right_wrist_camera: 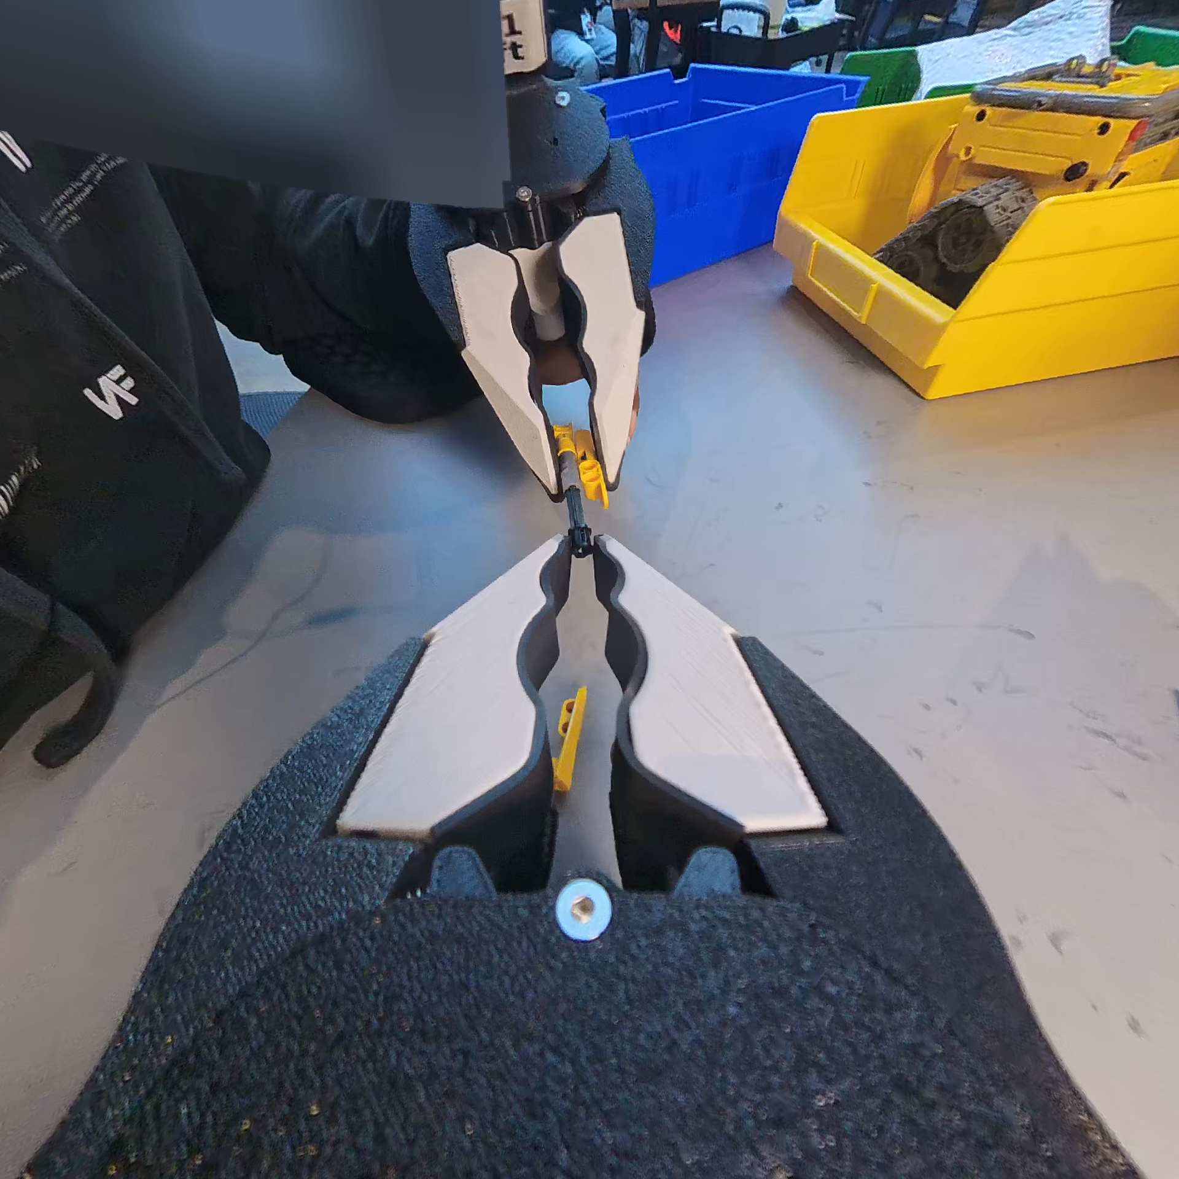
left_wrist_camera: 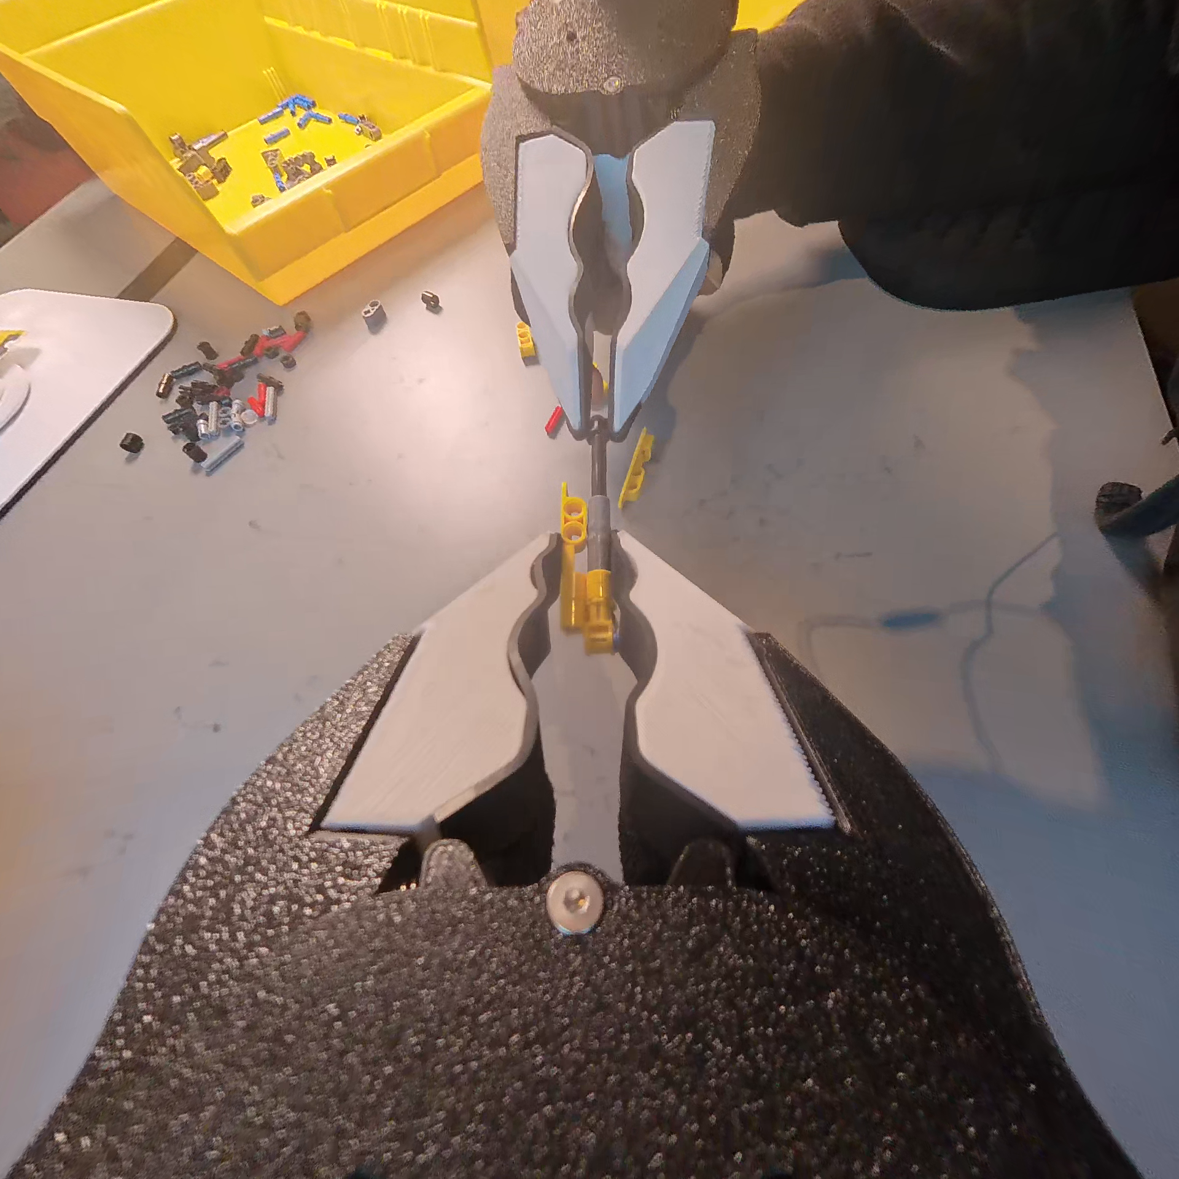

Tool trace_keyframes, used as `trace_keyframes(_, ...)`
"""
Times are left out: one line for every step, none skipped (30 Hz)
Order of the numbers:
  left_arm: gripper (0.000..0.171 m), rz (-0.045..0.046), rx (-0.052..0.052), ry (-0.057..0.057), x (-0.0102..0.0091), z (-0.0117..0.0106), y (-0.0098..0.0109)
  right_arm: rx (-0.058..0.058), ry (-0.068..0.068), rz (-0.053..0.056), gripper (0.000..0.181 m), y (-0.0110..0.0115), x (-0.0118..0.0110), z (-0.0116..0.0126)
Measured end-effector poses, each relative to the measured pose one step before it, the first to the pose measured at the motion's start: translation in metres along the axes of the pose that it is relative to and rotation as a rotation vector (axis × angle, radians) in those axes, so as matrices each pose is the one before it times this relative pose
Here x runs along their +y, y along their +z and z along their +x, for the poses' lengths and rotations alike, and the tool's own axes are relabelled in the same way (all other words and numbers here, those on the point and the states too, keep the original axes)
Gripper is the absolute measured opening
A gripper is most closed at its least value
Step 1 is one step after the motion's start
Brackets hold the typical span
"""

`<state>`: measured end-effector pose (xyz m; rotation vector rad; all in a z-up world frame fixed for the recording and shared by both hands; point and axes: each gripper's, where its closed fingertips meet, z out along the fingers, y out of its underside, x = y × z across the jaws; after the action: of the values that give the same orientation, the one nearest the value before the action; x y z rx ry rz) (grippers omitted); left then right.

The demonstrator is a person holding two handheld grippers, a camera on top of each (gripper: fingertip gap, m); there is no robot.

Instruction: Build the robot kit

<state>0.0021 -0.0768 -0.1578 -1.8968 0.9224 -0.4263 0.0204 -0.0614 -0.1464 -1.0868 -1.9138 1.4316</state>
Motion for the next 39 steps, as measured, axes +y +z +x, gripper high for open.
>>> trace_keyframes(0.014, -0.00735, 0.003, -0.0013, 0.00142, 0.00047, 0.00042, 0.0062, -0.014, -0.0132, 0.007, 0.00062, 0.00153, 0.00003)
trace_keyframes(0.014, -0.00589, 0.0038, -0.0023, 0.00118, 0.00043, 0.00042, 0.005, -0.0116, -0.0092, 0.007, 0.00049, 0.00096, -0.0001)
trace_keyframes(0.014, -0.0045, 0.0038, -0.0041, 0.00087, 0.00034, 0.00035, 0.0037, -0.0075, -0.0055, 0.007, 0.00037, 0.00043, -0.00021)
trace_keyframes(0.013, -0.00429, 0.0018, -0.0039, 0.00069, 0.00009, 0.0002, 0.0039, -0.0084, -0.0056, 0.007, 0.00031, 0.00056, -0.00017)
trace_keyframes(0.013, -0.00767, 0.0028, -0.0037, 0.00106, 0.0004, 0.0005, 0.0059, -0.01, -0.0081, 0.007, 0.00018, 0.00065, 0.00018)
trace_keyframes(0.013, -0.00998, 0.0038, -0.0037, 0.00144, 0.00048, 0.00061, 0.0043, -0.014, -0.0105, 0.007, 0.00047, 0.00089, -0.00029)
trace_keyframes(0.013, -0.01093, 0.0042, -0.0042, 0.00173, 0.00057, 0.00065, 0.0075, -0.0194, -0.016, 0.007, 0.00073, 0.00144, -0.00032)
trace_keyframes(0.013, -0.0117, 0.0058, -0.006, 0.00205, 0.00072, 0.0008, 0.0075, -0.0233, -0.0183, 0.007, 0.00108, 0.00142, -0.00059)
trace_keyframes(0.013, -0.00827, 0.0046, -0.0066, 0.00167, 0.00039, 0.00069, 0.0077, -0.022, -0.0179, 0.007, 0.00106, 0.00137, -0.00057)
trace_keyframes(0.013, -0.00385, 0.003, -0.0082, 0.00097, -0.00013, 0.00042, 0.0084, -0.0159, -0.0161, 0.006, 0.00084, 0.00133, -0.0001)
trace_keyframes(0.013, -0.00031, 0.0032, -0.0093, 0.00045, -0.00003, 0.00032, 0.0076, -0.0099, -0.0086, 0.006, 0.00047, 0.00073, 0.00014)
trace_keyframes(0.013, 0.00281, 0.0038, -0.0077, -0.00005, 0.00016, 0.00043, 0.005, -0.0051, -0.0029, 0.006, 0.00004, 0.00018, 0.00019)
trace_keyframes(0.013, 0.00255, 0.0062, -0.0059, 0.00002, 0.00057, 0.00053, 0.0012, -0.0011, -0.0013, 0.006, -0.00033, 0.00016, 0.00001)
trace_keyframes(0.013, -0.0004, 0.0075, -0.0041, 0.00038, 0.00109, 0.00075, -0.0049, -0.0003, -0.0025, 0.006, -0.00026, 0.00026, -0.00079)
trace_keyframes(0.013, -0.00217, 0.005, -0.0006, 0.00052, 0.00105, 0.00061, -0.0058, -0.0024, -0.0087, 0.006, 0.00006, 0.00117, -0.0011)
trace_keyframes(0.013, -0.00279, 0.0038, 0.0002, 0.00056, 0.0009, 0.00063, -0.0037, -0.0055, -0.0113, 0.006, 0.00027, 0.00137, -0.00102)
trace_keyframes(0.013, -0.001, 0.0055, -0.0039, 0.00036, 0.00094, 0.00049, -0.0028, -0.0056, -0.01, 0.006, 0.00029, 0.00096, -0.00109)
trace_keyframes(0.013, 0.00335, 0.0061, -0.0079, -0.00011, 0.00055, 0.00038, -0.0007, -0.0054, -0.0059, 0.006, -0.00012, 0.00041, -0.00072)
trace_keyframes(0.013, 0.0053, 0.0065, -0.0095, -0.00035, 0.00053, 0.00026, 0.0007, -0.0016, -0.0023, 0.006, -0.00031, -0.00002, -0.00033)
trace_keyframes(0.013, 0.00473, 0.0061, -0.0079, -0.00045, 0.00063, 0.0003, -0.0019, 0.0012, -0.0003, 0.006, -0.00051, -0.00005, -0.00046)
trace_keyframes(0.013, 0.00463, 0.0042, -0.0068, -0.00043, 0.00041, 0.00048, -0.0014, 0.0025, 0.004, 0.006, -0.00064, -0.00061, -0.00023)
trace_keyframes(0.013, 0.00296, 0.0034, -0.0061, -0.00019, 0.00036, 0.00055, -0.0008, 0.0062, 0.0091, 0.006, -0.00056, -0.00112, 0.00009)
trace_keyframes(0.012, 0.00105, 0.0031, -0.005, 0.0002, 0.00044, 0.0006, -0.0018, 0.0067, 0.0063, 0.005, -0.0005, -0.00076, -0.00007)
trace_keyframes(0.012, 0.00315, 0.001, -0.0046, -0.00024, 0.00011, 0.00023, -0.0003, 0.0039, 0.0026, 0.005, -0.00032, -0.00031, -0.00014)
trace_keyframes(0.012, 0.00673, 0.0021, -0.0063, -0.0009, 0.00009, -0.00007, 0.0012, 0.0, -0.005, 0.005, -0.00011, 0.00057, 0.00011)
trace_keyframes(0.012, 0.00777, 0.0056, -0.0084, -0.00111, 0.00041, -0.00033, 0.0006, 0.0004, 0.004, 0.005, -0.00076, -0.00105, -0.00008)
trace_keyframes(0.012, 0.00582, 0.0032, -0.0058, -0.00095, 0.00022, -0.00025, -0.0024, 0.0033, 0.0043, 0.005, -0.00083, -0.00133, -0.00016)
trace_keyframes(0.012, -0.00149, 0.001, -0.0013, 0.00016, 0.00032, 0.00038, 0.0018, -0.004, -0.0073, 0.006, -0.00034, 0.00031, 0.00006)
trace_keyframes(0.012, -0.0072, 0.0029, 0.0008, 0.00136, 0.00073, 0.00092, -0.0019, -0.0114, -0.016, 0.006, 0.00052, 0.0016, -0.00119)
trace_keyframes(0.012, -0.00414, 0.0053, -0.002, 0.00119, 0.00105, 0.00103, -0.0043, -0.0067, -0.0107, 0.006, 0.00052, 0.00119, -0.00148)
trace_keyframes(0.012, 0.00403, 0.0067, -0.0061, 0.00021, 0.00079, 0.00062, -0.0064, 0.0056, 0.005, 0.006, -0.00008, -0.00009, -0.00106)
trace_keyframes(0.012, 0.01224, 0.0067, -0.0086, -0.00146, 0.00045, -0.0002, -0.0057, 0.0144, 0.017, 0.005, -0.00079, -0.00123, -0.0001)
trace_keyframes(0.012, 0.01934, 0.0076, -0.0103, -0.00286, 0.00022, -0.00118, -0.0032, 0.0143, 0.023, 0.005, -0.00143, -0.00226, 0.00046)
trace_keyframes(0.012, 0.02476, 0.0088, -0.0117, -0.00398, 0.00045, -0.00175, -0.0041, 0.019, 0.0327, 0.006, -0.00218, -0.00444, 0.00073)
trace_keyframes(0.012, 0.02558, 0.0074, -0.0114, -0.00428, 0.00042, -0.00172, -0.0045, 0.019, 0.0325, 0.006, -0.00226, -0.00513, 0.00081)
trace_keyframes(0.012, 0.02193, 0.0067, -0.0097, -0.00369, 0.00058, -0.0015, -0.0003, 0.0113, 0.0271, 0.006, -0.00191, -0.00499, 0.00087)
trace_keyframes(0.012, 0.01687, 0.0071, -0.0084, -0.00271, 0.00063, -0.00111, -0.0004, 0.0044, 0.0157, 0.006, -0.0013, -0.00384, 0.00018)
trace_keyframes(0.012, 0.01328, 0.0065, -0.0067, -0.00198, 0.00065, -0.00064, -0.0001, 0.0009, 0.0078, 0.006, -0.00083, -0.00251, -0.0001)
trace_keyframes(0.012, 0.0129, 0.0091, -0.0072, -0.00189, 0.00119, -0.00024, -0.0019, 0.0006, 0.0057, 0.006, -0.00087, -0.00163, -0.00053)
